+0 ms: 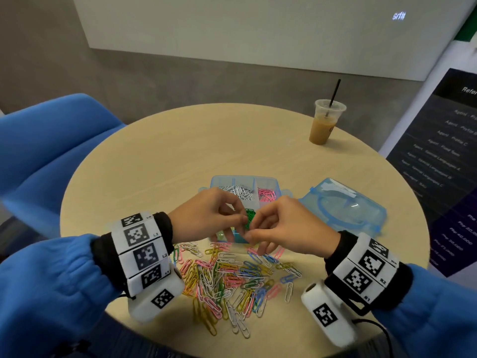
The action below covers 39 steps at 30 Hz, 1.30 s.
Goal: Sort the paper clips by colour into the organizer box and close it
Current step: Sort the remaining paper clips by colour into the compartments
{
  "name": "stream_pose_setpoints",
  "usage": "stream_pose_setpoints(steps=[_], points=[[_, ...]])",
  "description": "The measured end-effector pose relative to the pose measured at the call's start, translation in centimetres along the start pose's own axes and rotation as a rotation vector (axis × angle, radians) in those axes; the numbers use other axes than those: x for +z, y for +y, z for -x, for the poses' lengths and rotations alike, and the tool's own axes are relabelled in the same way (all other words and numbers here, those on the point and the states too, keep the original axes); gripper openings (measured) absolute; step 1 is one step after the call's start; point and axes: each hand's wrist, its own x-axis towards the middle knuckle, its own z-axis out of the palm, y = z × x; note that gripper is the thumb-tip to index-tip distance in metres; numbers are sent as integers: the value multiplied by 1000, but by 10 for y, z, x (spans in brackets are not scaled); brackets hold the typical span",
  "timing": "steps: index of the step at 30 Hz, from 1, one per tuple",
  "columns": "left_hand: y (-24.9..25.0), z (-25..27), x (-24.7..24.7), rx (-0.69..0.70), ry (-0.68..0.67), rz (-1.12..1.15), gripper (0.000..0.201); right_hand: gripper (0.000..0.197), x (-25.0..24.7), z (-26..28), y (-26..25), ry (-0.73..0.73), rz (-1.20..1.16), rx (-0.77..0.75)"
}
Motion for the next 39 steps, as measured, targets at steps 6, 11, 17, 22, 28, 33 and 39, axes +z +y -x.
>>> stream_pose_setpoints(steps=[6,11,17,22,28,33,39], points=[[-3,-12,-9,-15,153,-155,20,23,-24,6,7,67,318,-1],[-4,6,-7,96,43,-369,15,6,-17,20,25,-58,571,9],[-3,25,4,67,-87,-639,13,23,3,11,27,-24,754,-35],[-6,33,-2,28,-121,-752,17,14,13,10,25,-104,855,-56],[-12,43,5,131,-300,-652,20,14,9,7,30,-200,787,-54],[-17,47,19,171,-439,-774,35,14,4,5,35,-176,702,-66],[-24,41,18,179,-386,-777,26,11,-12,7,35,-207,350,-43]])
